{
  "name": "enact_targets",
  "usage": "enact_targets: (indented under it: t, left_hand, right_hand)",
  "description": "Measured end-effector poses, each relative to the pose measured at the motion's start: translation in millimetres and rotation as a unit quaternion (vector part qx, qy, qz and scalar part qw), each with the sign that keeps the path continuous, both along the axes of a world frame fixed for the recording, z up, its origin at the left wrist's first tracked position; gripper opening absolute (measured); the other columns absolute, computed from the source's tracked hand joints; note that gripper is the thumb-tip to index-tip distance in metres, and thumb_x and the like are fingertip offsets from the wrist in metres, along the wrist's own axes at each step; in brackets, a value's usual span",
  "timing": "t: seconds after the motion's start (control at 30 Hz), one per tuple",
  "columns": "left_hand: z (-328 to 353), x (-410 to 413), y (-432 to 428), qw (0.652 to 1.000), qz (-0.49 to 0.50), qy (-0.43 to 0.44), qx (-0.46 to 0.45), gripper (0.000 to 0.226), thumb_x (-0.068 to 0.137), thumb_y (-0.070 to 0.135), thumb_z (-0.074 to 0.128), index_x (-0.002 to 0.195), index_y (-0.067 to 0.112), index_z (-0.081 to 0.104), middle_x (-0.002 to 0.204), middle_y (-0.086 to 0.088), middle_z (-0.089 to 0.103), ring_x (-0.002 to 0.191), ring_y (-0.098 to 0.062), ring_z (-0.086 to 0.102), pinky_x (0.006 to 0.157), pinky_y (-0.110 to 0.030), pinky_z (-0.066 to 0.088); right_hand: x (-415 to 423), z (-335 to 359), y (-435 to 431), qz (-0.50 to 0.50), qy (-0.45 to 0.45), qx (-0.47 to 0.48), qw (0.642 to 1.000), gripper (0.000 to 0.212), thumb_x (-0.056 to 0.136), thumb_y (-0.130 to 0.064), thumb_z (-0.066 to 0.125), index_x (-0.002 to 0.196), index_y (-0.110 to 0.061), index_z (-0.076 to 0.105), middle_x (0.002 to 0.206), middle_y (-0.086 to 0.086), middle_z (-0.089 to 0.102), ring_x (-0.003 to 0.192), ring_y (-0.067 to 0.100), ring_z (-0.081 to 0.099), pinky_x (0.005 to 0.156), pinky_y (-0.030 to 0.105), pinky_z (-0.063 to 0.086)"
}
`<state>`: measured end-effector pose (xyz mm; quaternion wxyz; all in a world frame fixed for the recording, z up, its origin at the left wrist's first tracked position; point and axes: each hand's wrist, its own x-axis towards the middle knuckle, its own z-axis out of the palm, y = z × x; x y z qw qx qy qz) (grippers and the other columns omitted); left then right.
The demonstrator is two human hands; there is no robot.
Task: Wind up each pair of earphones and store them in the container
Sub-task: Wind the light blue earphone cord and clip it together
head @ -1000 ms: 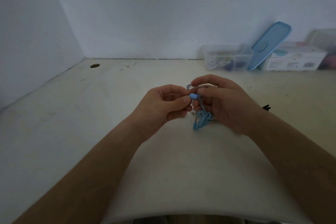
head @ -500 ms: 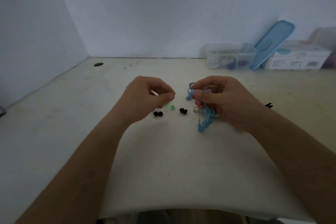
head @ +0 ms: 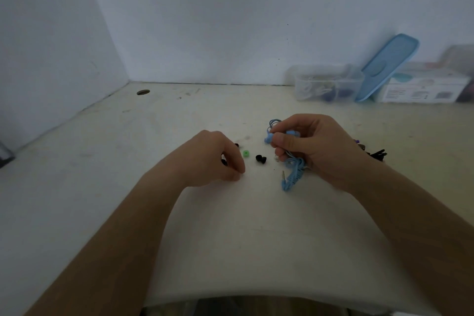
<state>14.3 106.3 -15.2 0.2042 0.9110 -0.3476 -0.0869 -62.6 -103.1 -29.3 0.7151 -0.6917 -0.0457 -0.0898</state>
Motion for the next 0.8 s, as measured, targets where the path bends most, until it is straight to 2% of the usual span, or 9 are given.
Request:
enact_targets:
  t: [0.13,0.27,0.33,0.4,0.5,0.6,0.67,0.73,0.8]
  left_hand:
    - [-0.4,0.2,0.7,0.998,-0.003,-0.017,-0.057,0.019,0.078,0.022,0.081,0.074,0.039,0.073,0.070,0.031,0.065,0.065,0.004,0.057,0.060,-0.006,0.040]
    - [-0.1,2.4,1.9,0.996,-0.007,-0.006,-0.090,0.013,0.079,0.020,0.080,0.081,0.032,0.075,0.081,0.019,0.072,0.071,-0.003,0.063,0.066,-0.012,0.048]
    - [-0.2,0.6,-0.1,0.990,-0.006,0.023,-0.137,0.011,0.080,0.017,0.080,0.083,0.026,0.074,0.082,0.011,0.075,0.073,-0.005,0.068,0.070,-0.017,0.052]
    - [0.7,-4.5,-4.3,0.972,0.009,0.063,-0.225,0.010,0.080,0.013,0.080,0.085,0.019,0.073,0.082,0.003,0.076,0.077,-0.015,0.072,0.073,-0.029,0.060]
    - [-0.4,-11.3,-13.1,0.935,0.032,0.092,-0.341,0.014,0.077,0.009,0.082,0.087,0.013,0.073,0.082,-0.003,0.076,0.078,-0.020,0.073,0.077,-0.030,0.061]
    - [-4.2,-14.2,-19.4,0.910,0.043,0.127,-0.392,0.017,0.077,0.008,0.081,0.091,0.015,0.074,0.086,-0.005,0.076,0.081,-0.025,0.072,0.080,-0.035,0.059]
    - [-6.7,-15.0,-21.7,0.893,0.045,0.159,-0.419,0.017,0.076,0.005,0.080,0.089,0.015,0.075,0.087,-0.007,0.076,0.082,-0.022,0.072,0.082,-0.035,0.059]
    - [-7.9,-16.3,-23.1,0.872,0.056,0.198,-0.445,0.019,0.072,0.007,0.081,0.088,0.014,0.075,0.089,-0.009,0.076,0.086,-0.020,0.072,0.085,-0.034,0.057]
    - [-7.1,-18.4,-24.1,0.851,0.069,0.236,-0.464,0.026,0.064,0.014,0.082,0.089,0.012,0.076,0.093,-0.013,0.076,0.091,-0.025,0.071,0.091,-0.040,0.056]
  right_hand:
    - [1.1,-1.9,-1.3,-0.002,0.003,-0.005,1.000,0.012,0.081,-0.002,0.073,0.091,0.004,0.072,0.072,0.018,0.066,0.061,0.020,0.061,0.065,0.030,0.057]
    - [0.2,-1.3,-1.9,0.003,0.016,-0.007,1.000,0.017,0.074,-0.009,0.077,0.089,-0.003,0.075,0.079,0.021,0.070,0.065,0.023,0.064,0.069,0.032,0.057]
    - [-0.1,-1.3,-2.1,0.005,0.019,0.001,1.000,0.018,0.071,-0.011,0.077,0.088,-0.004,0.075,0.083,0.024,0.072,0.067,0.025,0.067,0.068,0.032,0.057]
    - [-0.7,-0.8,-2.0,0.006,0.018,0.003,1.000,0.021,0.070,-0.012,0.076,0.089,-0.003,0.074,0.086,0.025,0.073,0.070,0.027,0.070,0.068,0.031,0.058]
    - [-2.5,1.0,-1.1,0.012,0.007,-0.001,1.000,0.023,0.070,-0.013,0.075,0.091,-0.003,0.073,0.086,0.024,0.074,0.074,0.028,0.072,0.070,0.032,0.059]
    - [-2.9,2.0,0.2,0.010,-0.006,0.001,1.000,0.025,0.070,-0.013,0.075,0.093,-0.001,0.073,0.085,0.022,0.074,0.074,0.029,0.072,0.070,0.032,0.060]
    - [-2.8,2.3,1.0,0.004,-0.011,0.006,1.000,0.027,0.072,-0.010,0.075,0.095,0.003,0.072,0.084,0.022,0.074,0.072,0.028,0.072,0.069,0.031,0.060]
    - [-2.9,2.2,1.4,-0.002,-0.015,0.005,1.000,0.022,0.077,-0.005,0.074,0.096,0.004,0.071,0.081,0.020,0.074,0.072,0.026,0.073,0.068,0.029,0.059]
    - [-2.8,2.1,1.0,-0.009,-0.016,0.001,1.000,0.015,0.082,0.000,0.072,0.096,0.004,0.071,0.079,0.017,0.075,0.071,0.025,0.073,0.067,0.029,0.059]
